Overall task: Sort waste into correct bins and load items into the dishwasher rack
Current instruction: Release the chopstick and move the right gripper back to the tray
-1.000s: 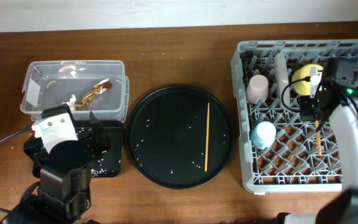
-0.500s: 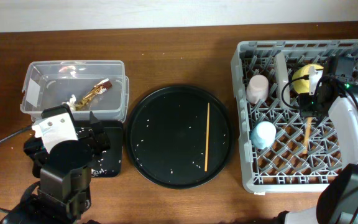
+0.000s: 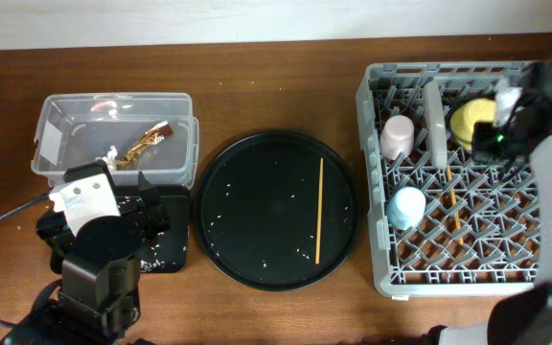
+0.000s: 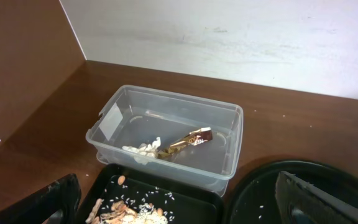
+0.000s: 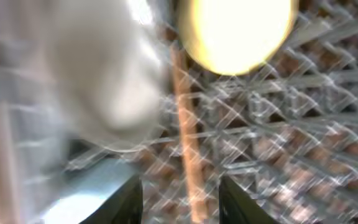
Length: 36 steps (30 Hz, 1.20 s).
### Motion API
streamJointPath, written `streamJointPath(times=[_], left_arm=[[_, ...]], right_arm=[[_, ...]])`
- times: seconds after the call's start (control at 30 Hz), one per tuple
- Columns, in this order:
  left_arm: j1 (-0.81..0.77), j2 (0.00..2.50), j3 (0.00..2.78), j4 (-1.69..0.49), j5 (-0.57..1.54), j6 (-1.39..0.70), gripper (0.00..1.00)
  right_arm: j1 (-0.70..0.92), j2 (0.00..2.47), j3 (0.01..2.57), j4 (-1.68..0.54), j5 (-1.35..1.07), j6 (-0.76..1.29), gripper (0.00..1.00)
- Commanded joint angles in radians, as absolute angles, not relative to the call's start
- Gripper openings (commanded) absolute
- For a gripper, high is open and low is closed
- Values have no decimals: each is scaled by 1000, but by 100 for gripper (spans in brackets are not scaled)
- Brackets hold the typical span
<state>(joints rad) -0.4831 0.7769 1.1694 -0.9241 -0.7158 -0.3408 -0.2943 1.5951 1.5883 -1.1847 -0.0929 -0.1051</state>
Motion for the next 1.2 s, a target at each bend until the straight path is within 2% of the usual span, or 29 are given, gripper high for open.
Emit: streamJointPath(times=[0.0,0.13,0.33,0.5,0.67,0.73,0.83,1.0,1.17], left_arm=[[-480,776,1179,-922,-738,-354,99],[-480,776,1179,-922,-738,-354,99],[-480,776,1179,-922,-738,-354,99],[-480,776,1179,-922,-738,-354,99],[-480,776,1179,-922,-738,-354,99],[-480,776,1179,-922,-738,-354,99],[-480,776,1179,-922,-738,-354,99],[-480,776,1179,-922,-738,-354,99],[-480,776,1179,-922,-738,-354,99]], right_arm=[[-290,1536,1694,-1345,-514,8,41],[-210,1531,1687,-1476,-572,6,42],[-6,1531,1633,-1436,-559,120,41],[178,1533,1494,-1263,-366,356,42],[313,1534,1312,-1019,-249,487,42],[360,1534,1233,-900,-183,518,41],[417,1534,1145,-768,-94,520,32],[490,1542,1047,-632,33,599,26],[559,1621,999,-537,96,645,26]])
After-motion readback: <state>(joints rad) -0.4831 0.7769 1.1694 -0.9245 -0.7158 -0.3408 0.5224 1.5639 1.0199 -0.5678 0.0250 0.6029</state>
